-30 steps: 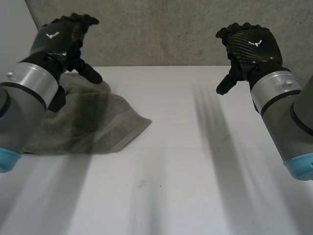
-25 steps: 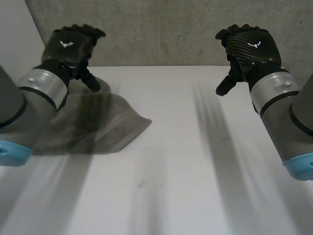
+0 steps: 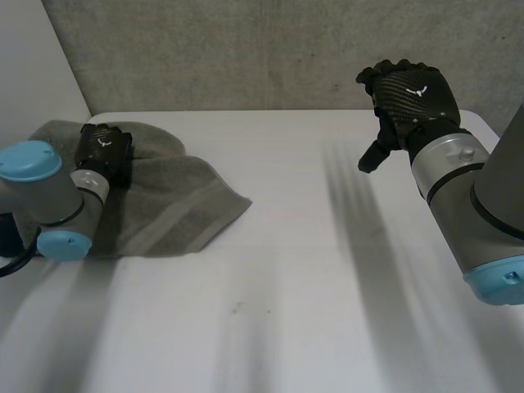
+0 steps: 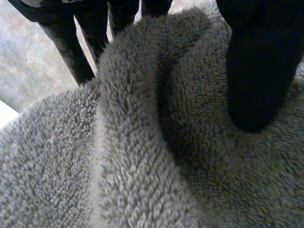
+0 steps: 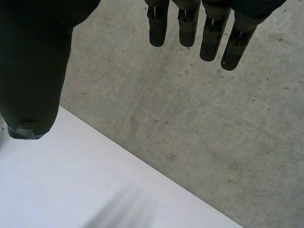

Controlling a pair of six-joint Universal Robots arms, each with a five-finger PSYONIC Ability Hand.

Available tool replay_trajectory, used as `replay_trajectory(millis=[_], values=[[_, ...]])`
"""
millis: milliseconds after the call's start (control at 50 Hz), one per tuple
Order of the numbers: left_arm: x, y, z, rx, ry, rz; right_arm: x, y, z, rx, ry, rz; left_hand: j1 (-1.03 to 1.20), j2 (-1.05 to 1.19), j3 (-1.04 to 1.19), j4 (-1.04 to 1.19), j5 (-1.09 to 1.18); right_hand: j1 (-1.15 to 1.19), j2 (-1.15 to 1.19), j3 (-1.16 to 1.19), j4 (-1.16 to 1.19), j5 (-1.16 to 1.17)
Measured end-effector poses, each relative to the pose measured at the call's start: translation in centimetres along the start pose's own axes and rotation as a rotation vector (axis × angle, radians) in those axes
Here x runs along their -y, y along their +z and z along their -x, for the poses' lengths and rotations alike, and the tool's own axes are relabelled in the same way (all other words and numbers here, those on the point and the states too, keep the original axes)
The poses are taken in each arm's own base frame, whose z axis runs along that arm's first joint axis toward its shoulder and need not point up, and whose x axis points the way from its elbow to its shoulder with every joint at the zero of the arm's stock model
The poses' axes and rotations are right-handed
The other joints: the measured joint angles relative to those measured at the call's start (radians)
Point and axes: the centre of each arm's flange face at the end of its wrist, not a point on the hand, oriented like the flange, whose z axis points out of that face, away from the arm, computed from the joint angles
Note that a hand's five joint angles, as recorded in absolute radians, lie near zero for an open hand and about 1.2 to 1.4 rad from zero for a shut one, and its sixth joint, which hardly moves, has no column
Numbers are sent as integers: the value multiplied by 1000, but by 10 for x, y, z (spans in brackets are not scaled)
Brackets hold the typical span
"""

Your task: Fold the laundry.

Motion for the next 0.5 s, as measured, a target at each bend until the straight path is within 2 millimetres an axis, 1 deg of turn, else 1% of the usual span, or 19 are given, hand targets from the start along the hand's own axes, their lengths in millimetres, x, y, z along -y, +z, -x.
replay_trajectory(millis=[20, 40, 60, 80, 120, 180, 240, 260, 320, 340, 360, 380, 400, 420, 440, 500], values=[[-5, 4, -1, 2, 0, 0, 0, 0, 0, 0, -6, 1, 241, 253, 236, 236, 215, 0, 0, 0, 0, 0], [-5, 5, -1, 2, 0, 0, -1, 0, 0, 1, -10, 1, 327, 346, 343, 327, 298, 0, 0, 0, 0, 0], [-5, 5, -1, 2, 0, 0, -1, 0, 0, 1, -10, 1, 327, 346, 343, 327, 298, 0, 0, 0, 0, 0], [-6, 7, -1, 5, 0, -3, -1, 1, 0, 0, -26, 1, 485, 582, 561, 581, 524, 0, 0, 0, 0, 0], [-2, 7, 1, 11, 0, -9, 0, 1, 0, -1, -44, 0, 487, 644, 616, 656, 558, 0, 0, 0, 0, 0], [5, 6, 3, 17, -3, -21, 0, 1, -1, -3, -60, -2, 487, 645, 617, 660, 558, 0, 0, 0, 0, 0], [33, -1, 10, 32, -22, -66, 1, 1, -2, -7, -76, -5, 487, 647, 617, 660, 558, 0, 0, 0, 0, 0], [49, -6, 12, 36, -39, -95, 2, 2, -2, -9, -79, -7, 487, 647, 617, 660, 558, 0, 0, 0, 0, 0], [77, -16, 13, 36, -74, -146, 3, 2, -3, -12, -81, -11, 487, 650, 624, 660, 558, 0, 0, 0, 0, 0], [96, -23, 12, 31, -102, -185, 4, 2, -4, -15, -81, -13, 487, 652, 627, 661, 558, 0, 0, 0, 0, 0], [123, -36, 9, 17, -144, -239, 5, 3, -5, -18, -81, -15, 487, 655, 632, 666, 558, 0, 0, 0, 0, 0], [134, -43, 7, 8, -162, -263, 6, 3, -6, -21, -81, -18, 487, 655, 634, 668, 558, 0, 0, 0, 0, 0], [141, -47, 6, 3, -173, -277, 6, 3, -6, -22, -81, -19, 487, 657, 636, 670, 558, 0, 0, 0, 0, 0], [160, -58, 2, -16, -203, -317, 7, 3, -7, -24, -80, -23, 487, 659, 639, 670, 558, 0, 0, 0, 0, 0], [175, -68, -2, -33, -225, -348, 9, 2, -8, -26, -80, -27, 487, 660, 642, 670, 558, 0, 0, 0, 0, 0], [202, -91, -17, -87, -263, -406, 13, 1, -9, -29, -78, -39, 487, 663, 645, 671, 558, 0, 0, 0, 0, 0]])
